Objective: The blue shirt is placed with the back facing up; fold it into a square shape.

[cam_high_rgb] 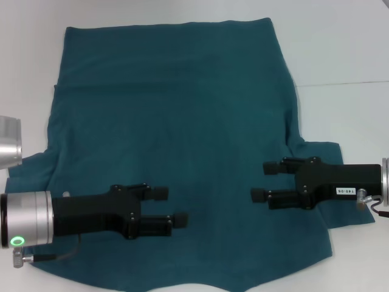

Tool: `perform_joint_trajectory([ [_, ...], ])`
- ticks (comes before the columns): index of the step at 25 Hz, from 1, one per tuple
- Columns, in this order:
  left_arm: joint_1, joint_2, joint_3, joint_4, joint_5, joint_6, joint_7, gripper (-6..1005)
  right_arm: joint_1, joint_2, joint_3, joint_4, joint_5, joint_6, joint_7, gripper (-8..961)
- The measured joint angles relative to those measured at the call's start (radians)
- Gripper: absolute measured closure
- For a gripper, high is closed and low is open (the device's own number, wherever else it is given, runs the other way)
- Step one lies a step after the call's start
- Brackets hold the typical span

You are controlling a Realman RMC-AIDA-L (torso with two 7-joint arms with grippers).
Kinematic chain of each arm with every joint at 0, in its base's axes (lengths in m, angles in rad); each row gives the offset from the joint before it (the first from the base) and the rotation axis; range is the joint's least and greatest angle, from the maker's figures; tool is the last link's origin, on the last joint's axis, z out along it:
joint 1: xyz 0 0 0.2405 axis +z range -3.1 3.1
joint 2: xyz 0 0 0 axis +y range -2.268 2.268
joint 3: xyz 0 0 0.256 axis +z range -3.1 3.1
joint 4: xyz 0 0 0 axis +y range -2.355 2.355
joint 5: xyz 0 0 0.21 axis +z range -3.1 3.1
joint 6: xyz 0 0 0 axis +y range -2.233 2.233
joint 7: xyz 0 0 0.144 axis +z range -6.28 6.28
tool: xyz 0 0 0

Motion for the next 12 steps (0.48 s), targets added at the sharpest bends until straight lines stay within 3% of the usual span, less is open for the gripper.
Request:
perform_joint_trajectory([
  [12,0.002,0.0,-0.001,-0.001,-0.002,0.003,0.0,114,-0.005,0.001,0.002,0.0,0.003,-0.004,0.0,56],
])
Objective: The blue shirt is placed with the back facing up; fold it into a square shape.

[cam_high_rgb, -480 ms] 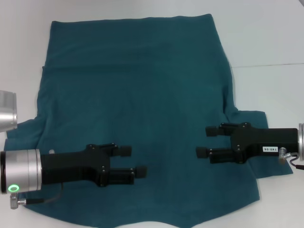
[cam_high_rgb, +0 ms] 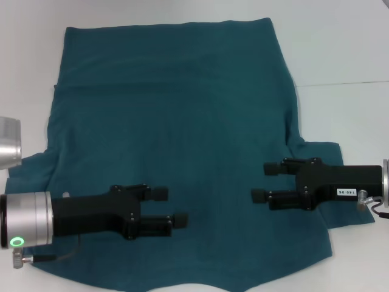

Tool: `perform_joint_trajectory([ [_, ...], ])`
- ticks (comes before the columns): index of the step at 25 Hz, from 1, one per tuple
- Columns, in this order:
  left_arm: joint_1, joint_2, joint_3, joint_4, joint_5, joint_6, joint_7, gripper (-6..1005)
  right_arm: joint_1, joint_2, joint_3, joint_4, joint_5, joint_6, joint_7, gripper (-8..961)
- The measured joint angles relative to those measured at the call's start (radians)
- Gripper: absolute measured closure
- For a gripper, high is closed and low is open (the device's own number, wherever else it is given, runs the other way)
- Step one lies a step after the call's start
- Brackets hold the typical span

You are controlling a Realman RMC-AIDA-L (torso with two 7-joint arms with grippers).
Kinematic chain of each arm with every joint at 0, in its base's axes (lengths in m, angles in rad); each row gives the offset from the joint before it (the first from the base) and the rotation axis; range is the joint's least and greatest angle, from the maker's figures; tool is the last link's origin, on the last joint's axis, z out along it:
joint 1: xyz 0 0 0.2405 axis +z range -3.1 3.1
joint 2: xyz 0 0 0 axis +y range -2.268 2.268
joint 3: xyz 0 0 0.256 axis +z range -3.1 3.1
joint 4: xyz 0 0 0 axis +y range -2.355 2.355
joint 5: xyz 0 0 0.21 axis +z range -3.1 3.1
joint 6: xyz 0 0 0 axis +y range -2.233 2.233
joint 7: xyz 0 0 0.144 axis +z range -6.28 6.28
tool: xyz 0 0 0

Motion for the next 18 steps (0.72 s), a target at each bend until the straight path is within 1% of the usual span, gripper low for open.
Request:
perform_joint_trajectory([
  [3,0.003,-0.001,-0.013,-0.001,-0.003,-0.002,0.0,114,0.001,0.005,0.007,0.0,0.001,-0.001,0.0,56],
  [6,0.012,-0.004,-0.045,-0.004,-0.004,-0.005,0.0,114,0.005,0.012,0.014,0.001,0.002,-0.001,0.001,57],
  [8,0.022,-0.009,-0.097,-0.009,-0.005,-0.029,0.0,114,0.008,0.017,0.02,0.003,0.003,0.003,0.005,57],
  [10,0.025,-0.01,-0.115,-0.015,-0.005,-0.051,0.0,114,0.013,0.021,0.025,0.009,0.009,0.008,0.009,57],
  [13,0.035,-0.012,-0.155,-0.024,-0.005,-0.089,0.0,114,0.024,0.023,0.039,0.039,0.016,0.028,0.011,57],
  [16,0.046,-0.016,-0.221,-0.025,-0.006,-0.122,-0.008,114,0.035,0.025,0.05,0.068,0.017,0.05,0.011,57],
  [18,0.053,-0.017,-0.25,-0.025,-0.006,-0.154,-0.029,114,0.042,0.026,0.051,0.082,0.017,0.063,0.011,57],
])
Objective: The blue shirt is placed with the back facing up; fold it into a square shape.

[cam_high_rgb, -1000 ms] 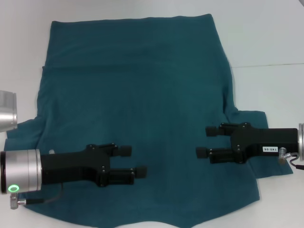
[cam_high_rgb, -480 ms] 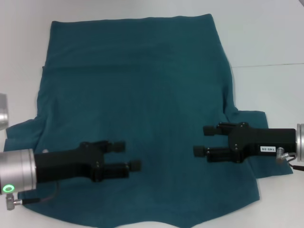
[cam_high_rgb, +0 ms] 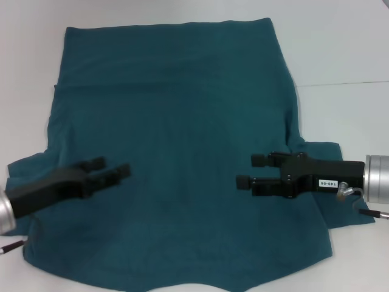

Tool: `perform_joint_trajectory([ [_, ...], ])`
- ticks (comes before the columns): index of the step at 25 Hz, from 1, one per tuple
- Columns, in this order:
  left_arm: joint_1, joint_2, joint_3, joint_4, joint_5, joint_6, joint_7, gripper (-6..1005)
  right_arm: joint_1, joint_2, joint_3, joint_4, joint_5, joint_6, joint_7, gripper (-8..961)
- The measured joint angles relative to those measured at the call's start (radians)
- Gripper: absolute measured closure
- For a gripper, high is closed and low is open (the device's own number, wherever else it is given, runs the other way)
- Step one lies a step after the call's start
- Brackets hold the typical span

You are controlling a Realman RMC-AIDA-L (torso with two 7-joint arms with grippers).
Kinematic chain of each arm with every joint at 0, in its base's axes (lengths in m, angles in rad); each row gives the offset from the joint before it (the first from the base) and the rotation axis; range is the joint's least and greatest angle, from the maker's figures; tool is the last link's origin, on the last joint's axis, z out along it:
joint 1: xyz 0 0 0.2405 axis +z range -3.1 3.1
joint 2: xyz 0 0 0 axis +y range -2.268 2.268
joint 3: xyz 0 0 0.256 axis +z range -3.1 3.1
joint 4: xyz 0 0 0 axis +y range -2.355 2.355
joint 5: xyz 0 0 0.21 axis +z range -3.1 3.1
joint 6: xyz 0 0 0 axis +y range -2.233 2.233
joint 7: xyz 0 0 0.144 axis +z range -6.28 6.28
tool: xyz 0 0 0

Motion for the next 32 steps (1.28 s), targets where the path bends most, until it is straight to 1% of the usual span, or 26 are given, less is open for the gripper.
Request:
perform_joint_trajectory([
  [2,0.012,0.002,-0.028,0.001,0.0,-0.039,-0.021,114,0.005,0.001,0.0,0.009,0.0,0.007,0.0,56],
  [3,0.012,0.002,-0.028,0.001,0.0,-0.039,-0.021,114,0.005,0.002,0.0,0.01,0.001,0.01,0.002,56],
  [4,0.024,0.003,-0.053,0.004,0.0,-0.063,-0.024,114,0.006,0.003,0.0,0.011,0.003,0.012,0.005,56],
  [12,0.05,0.008,-0.155,0.012,0.004,-0.144,-0.027,115,0.007,0.004,0.004,0.022,0.009,0.023,0.026,57],
  [20,0.086,0.009,-0.186,0.014,0.008,-0.227,-0.038,115,0.007,0.002,0.008,0.022,0.009,0.029,0.03,57],
  [28,0.105,0.005,-0.22,0.014,0.008,-0.248,-0.031,115,0.017,-0.005,0.008,0.022,0.009,0.039,0.04,56],
  [32,0.11,0.003,-0.223,0.012,0.01,-0.265,-0.03,115,0.018,-0.006,0.007,0.022,0.009,0.043,0.041,56],
])
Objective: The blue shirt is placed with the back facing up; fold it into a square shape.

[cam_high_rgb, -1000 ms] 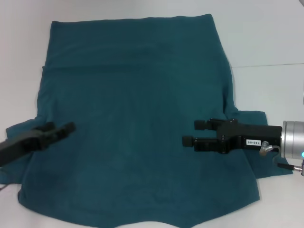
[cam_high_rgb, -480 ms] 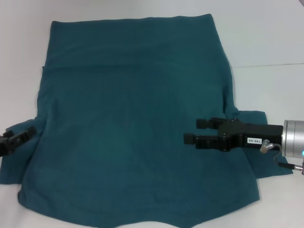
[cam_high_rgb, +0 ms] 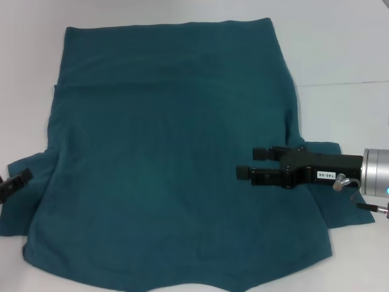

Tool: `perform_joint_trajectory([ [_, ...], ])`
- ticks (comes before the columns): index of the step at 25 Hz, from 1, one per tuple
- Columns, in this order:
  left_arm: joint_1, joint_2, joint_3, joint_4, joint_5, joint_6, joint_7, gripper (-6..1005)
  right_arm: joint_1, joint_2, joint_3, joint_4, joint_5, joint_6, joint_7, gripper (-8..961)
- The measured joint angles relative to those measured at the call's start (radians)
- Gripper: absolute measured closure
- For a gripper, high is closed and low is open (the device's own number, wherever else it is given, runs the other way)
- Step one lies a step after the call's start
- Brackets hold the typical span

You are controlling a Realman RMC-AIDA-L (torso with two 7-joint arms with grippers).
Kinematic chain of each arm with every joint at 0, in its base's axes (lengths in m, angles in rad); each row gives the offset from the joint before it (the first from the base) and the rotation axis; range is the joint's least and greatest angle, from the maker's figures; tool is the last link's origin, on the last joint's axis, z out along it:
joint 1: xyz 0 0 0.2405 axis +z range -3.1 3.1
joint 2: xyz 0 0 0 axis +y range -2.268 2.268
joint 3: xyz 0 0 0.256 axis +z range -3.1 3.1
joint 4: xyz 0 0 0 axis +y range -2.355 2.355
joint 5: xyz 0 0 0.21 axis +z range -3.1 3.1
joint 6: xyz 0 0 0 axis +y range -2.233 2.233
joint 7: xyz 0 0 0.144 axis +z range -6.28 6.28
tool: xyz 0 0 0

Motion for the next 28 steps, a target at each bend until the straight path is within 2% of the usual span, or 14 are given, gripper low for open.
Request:
perform_joint_trajectory([
  [8,0.004,-0.005,0.009,-0.017,0.007,-0.085,0.004,115,-0.001,0.0,0.0,0.0,0.0,0.001,0.0,56],
  [28,-0.018,-0.006,0.018,-0.063,0.008,-0.12,0.01,121,-0.002,0.004,0.002,0.0,0.0,0.003,0.0,57],
])
